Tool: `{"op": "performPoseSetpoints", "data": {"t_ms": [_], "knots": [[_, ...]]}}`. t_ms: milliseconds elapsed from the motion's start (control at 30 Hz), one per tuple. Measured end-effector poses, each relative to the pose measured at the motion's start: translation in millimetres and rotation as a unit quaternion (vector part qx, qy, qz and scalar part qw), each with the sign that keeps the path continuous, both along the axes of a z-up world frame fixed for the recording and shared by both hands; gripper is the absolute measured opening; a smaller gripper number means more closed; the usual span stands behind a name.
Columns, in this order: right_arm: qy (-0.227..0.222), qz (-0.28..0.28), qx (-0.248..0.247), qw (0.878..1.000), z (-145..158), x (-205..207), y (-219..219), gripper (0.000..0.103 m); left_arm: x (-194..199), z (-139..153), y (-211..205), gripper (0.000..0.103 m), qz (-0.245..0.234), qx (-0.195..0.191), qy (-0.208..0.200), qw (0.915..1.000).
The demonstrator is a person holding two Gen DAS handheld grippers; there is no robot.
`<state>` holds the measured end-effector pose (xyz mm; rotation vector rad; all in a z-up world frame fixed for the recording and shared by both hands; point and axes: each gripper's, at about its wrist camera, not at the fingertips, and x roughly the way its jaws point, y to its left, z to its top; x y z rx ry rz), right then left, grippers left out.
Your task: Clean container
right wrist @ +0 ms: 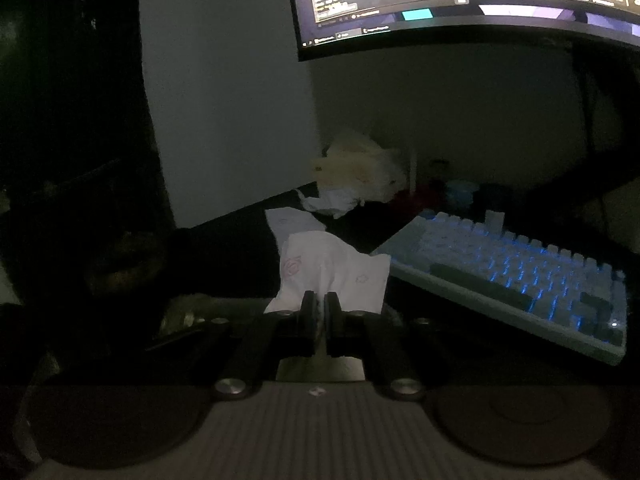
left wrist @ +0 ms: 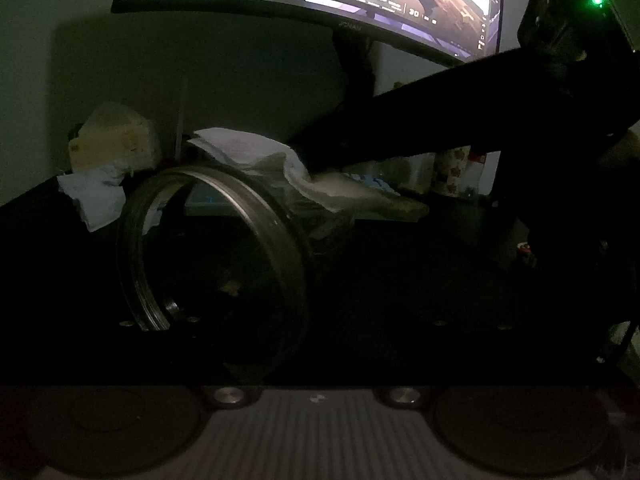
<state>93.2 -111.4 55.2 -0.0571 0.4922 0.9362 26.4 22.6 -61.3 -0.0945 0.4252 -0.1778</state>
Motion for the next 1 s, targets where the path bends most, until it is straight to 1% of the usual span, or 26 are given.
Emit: {"op": "performPoseSetpoints", "data": {"t_ms": [100,233,1000], "knots": [[-0.005,0.006,-0.001,1.0,-0.2,-1.9,2.2,0.006,1.7,-0.4,-2.5,0.074,0.0,0.0,0.0,1.0],[0.001,0.008,0.003,1.0,-1.4,-2.0,-0.8,0.006,2.0,-0.2,-3.2,0.074,0.001,0.0,0.001,1.0],[-0.004,0.004,0.006,1.0,-2.7,-3.8,-1.5,0.007,1.7,-0.9,-4.5,0.075,0.001,0.003,-0.001,1.0]]}}
